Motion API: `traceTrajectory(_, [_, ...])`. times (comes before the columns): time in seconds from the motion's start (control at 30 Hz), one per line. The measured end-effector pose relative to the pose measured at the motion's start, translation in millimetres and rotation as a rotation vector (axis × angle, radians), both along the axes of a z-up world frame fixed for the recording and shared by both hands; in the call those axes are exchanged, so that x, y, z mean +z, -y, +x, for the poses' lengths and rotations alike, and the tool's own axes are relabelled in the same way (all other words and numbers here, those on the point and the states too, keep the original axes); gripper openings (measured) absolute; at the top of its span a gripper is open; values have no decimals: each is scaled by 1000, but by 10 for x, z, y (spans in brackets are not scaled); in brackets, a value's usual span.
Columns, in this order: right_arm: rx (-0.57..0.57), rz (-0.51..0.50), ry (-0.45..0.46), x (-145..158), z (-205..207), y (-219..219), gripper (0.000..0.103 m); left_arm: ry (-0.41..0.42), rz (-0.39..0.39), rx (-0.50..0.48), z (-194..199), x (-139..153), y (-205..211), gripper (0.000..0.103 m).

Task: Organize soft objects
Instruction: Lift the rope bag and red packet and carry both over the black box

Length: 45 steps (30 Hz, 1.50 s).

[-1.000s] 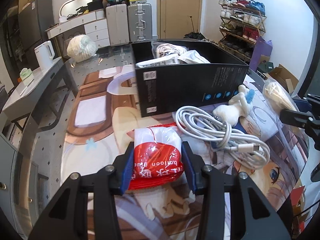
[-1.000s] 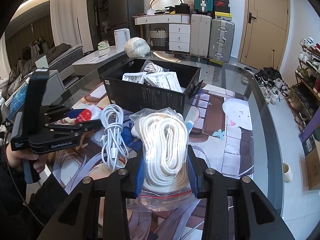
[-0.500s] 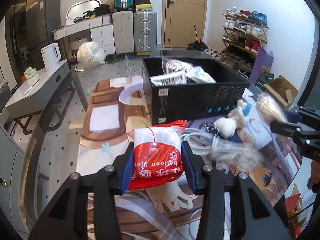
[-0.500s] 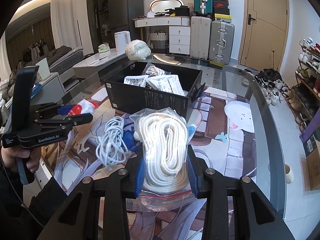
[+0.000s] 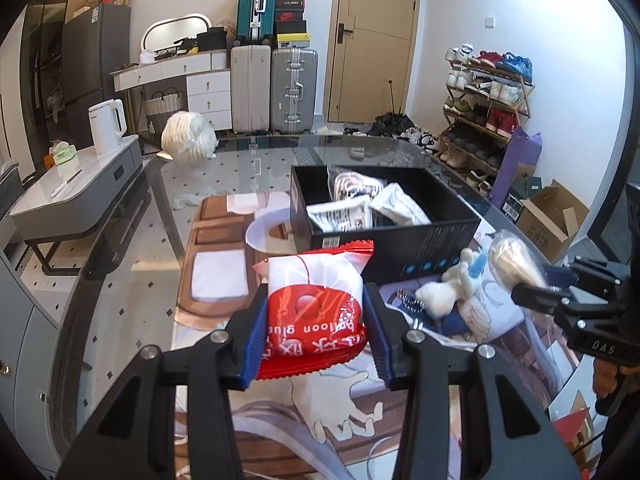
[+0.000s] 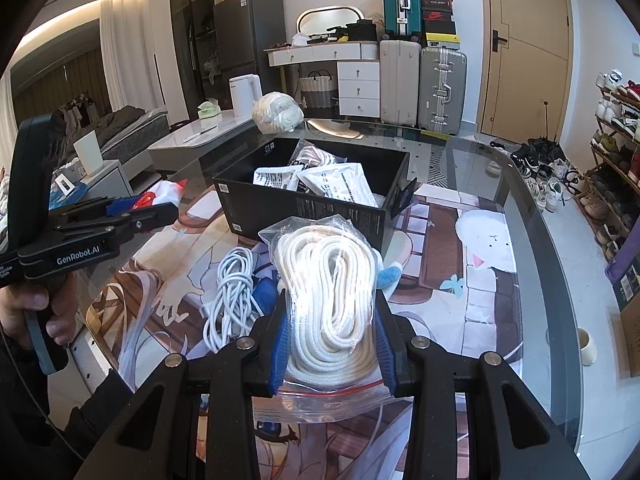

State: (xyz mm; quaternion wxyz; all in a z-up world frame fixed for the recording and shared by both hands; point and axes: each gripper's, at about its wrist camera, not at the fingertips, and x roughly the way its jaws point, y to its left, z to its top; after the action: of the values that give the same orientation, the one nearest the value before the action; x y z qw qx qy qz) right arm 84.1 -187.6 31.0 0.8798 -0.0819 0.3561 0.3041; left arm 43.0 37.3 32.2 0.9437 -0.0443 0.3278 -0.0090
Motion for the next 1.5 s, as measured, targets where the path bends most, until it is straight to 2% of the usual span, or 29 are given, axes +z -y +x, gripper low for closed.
traceTrajectory(0.53, [-11,49,43,261,162,-139,37,43,-15,-38,214,230,64,43])
traceTrajectory(0.87, [1,44,54,408,449,-262,37,57,16,-51,444,288,133,44])
traceTrajectory(1.5, [29,-29,1,274,1073,-594,37,29,8,-103,1106,162,164,44])
